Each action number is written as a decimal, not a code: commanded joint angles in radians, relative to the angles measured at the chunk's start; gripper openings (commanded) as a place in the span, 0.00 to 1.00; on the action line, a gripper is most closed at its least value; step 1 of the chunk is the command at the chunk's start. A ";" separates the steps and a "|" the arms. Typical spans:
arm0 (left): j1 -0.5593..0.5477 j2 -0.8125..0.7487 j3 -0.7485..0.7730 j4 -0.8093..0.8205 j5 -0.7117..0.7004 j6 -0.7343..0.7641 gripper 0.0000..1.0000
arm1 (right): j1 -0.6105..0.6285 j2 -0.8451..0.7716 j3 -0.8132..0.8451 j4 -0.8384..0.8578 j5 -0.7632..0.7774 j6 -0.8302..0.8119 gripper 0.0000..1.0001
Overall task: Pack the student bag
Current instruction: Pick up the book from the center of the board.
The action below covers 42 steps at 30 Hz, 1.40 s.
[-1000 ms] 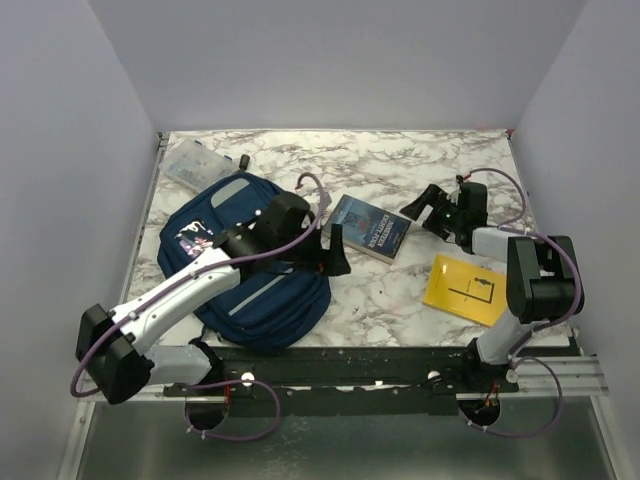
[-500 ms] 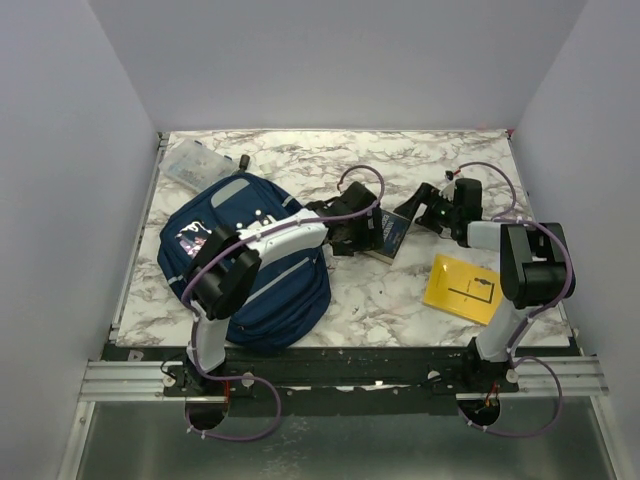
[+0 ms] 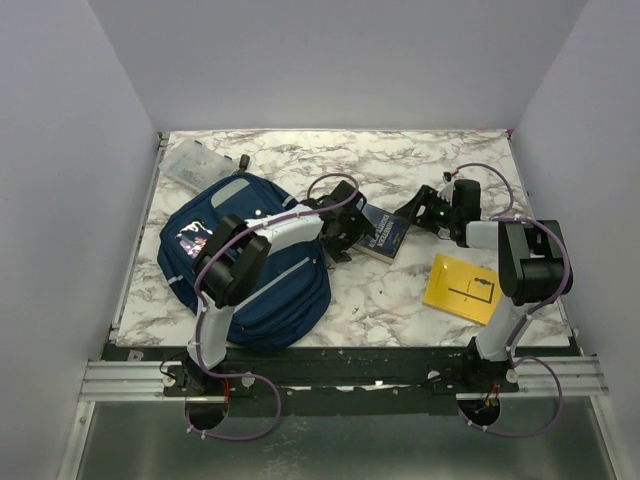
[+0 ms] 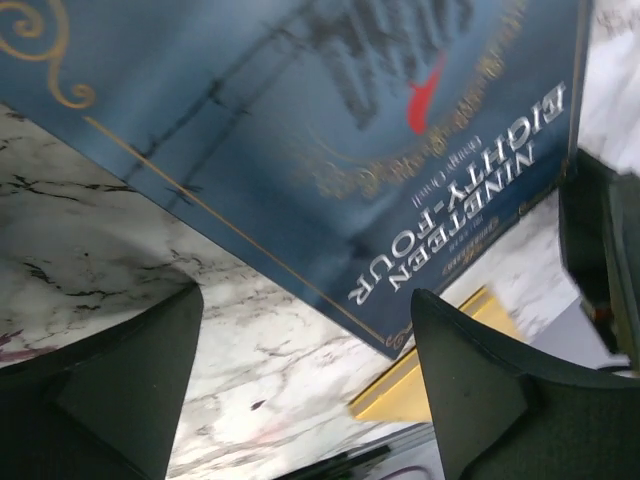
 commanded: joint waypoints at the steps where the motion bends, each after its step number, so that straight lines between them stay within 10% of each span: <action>1: -0.003 0.032 -0.022 0.023 0.018 -0.248 0.83 | -0.002 0.006 -0.012 -0.011 -0.009 0.002 0.70; 10: 0.003 0.061 -0.015 0.072 -0.044 -0.389 0.69 | 0.000 -0.018 -0.059 -0.005 -0.051 0.038 0.56; 19: 0.013 -0.003 -0.174 0.379 -0.001 -0.361 0.01 | 0.000 -0.163 -0.143 -0.006 -0.003 0.130 0.68; 32: 0.047 -0.111 -0.262 0.612 0.162 -0.414 0.00 | -0.111 -0.267 -0.354 0.216 -0.056 0.418 0.85; 42: 0.050 -0.153 -0.285 0.673 0.225 -0.420 0.00 | -0.110 -0.049 -0.463 0.705 -0.227 0.732 1.00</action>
